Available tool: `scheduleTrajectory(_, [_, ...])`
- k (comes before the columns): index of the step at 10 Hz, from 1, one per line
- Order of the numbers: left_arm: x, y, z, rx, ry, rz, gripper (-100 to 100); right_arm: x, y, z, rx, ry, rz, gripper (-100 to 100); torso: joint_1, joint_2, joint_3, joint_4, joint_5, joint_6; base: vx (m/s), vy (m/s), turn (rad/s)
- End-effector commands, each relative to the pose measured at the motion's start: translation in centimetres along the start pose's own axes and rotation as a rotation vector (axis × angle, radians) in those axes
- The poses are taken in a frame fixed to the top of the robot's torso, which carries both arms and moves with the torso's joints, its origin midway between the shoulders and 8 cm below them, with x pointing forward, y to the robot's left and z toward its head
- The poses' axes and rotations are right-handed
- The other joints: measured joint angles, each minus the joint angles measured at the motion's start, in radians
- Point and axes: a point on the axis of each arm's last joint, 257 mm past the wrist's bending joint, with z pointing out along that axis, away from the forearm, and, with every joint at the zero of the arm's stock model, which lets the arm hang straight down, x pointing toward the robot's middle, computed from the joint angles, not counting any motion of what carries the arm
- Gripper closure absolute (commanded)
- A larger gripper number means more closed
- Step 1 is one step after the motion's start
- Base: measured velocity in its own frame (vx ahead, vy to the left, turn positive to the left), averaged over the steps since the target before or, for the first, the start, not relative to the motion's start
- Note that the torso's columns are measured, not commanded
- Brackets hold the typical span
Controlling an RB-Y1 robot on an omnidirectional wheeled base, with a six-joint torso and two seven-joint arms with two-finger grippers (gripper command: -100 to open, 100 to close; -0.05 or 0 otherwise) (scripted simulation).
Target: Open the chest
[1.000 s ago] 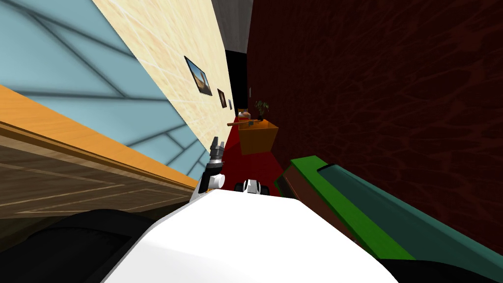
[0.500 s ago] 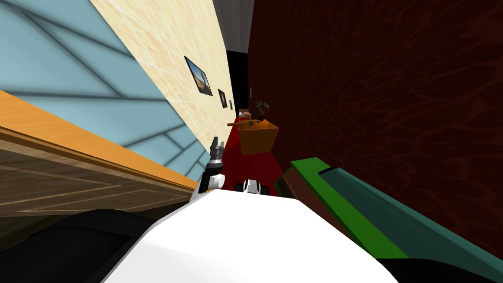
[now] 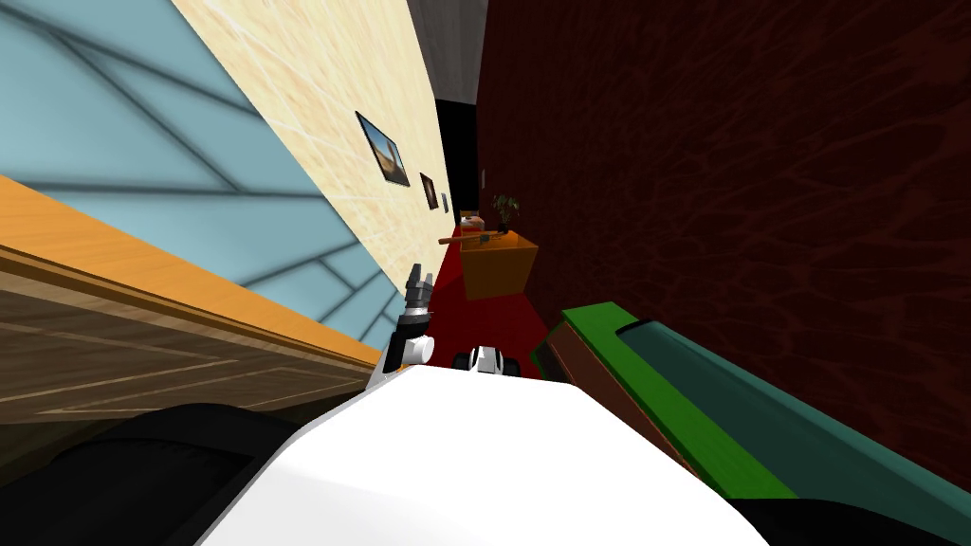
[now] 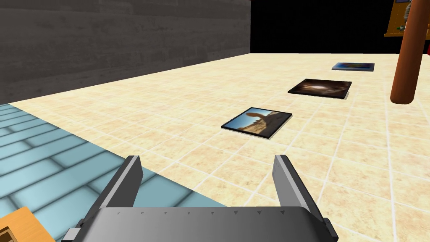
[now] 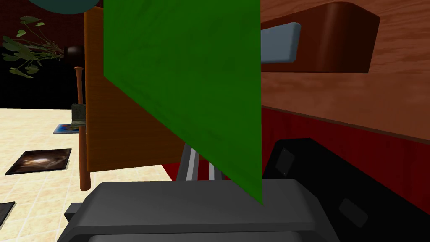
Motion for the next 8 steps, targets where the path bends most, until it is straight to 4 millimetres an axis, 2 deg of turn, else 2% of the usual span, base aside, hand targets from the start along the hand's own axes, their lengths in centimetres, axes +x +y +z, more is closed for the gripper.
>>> scheduleTrajectory(1, [0.01, -0.01, 0.00, 0.000, 0.000, 0.000, 0, -0.37, -0.21, -0.47, 0.006, -0.012, -0.005, 100, 0.001, -0.001, 0.000, 0.000, 0.000, 0.000, -0.002, 0.184, -0.050])
scheduleTrajectory(4, [0.00, -0.01, 0.00, 0.000, 0.000, 0.000, 0, -1.06, -0.11, -0.92, 0.002, -0.028, -0.006, 100, -0.009, -0.002, -0.004, -0.001, 0.003, -0.002, -0.019, 0.144, -0.045])
scheduleTrajectory(8, [0.01, -0.01, 0.00, 0.000, 0.000, 0.000, 0, -1.31, -0.11, -1.27, 0.000, -0.039, -0.012, 100, -0.001, -0.002, -0.002, 0.000, 0.003, -0.002, -0.007, 0.169, -0.058])
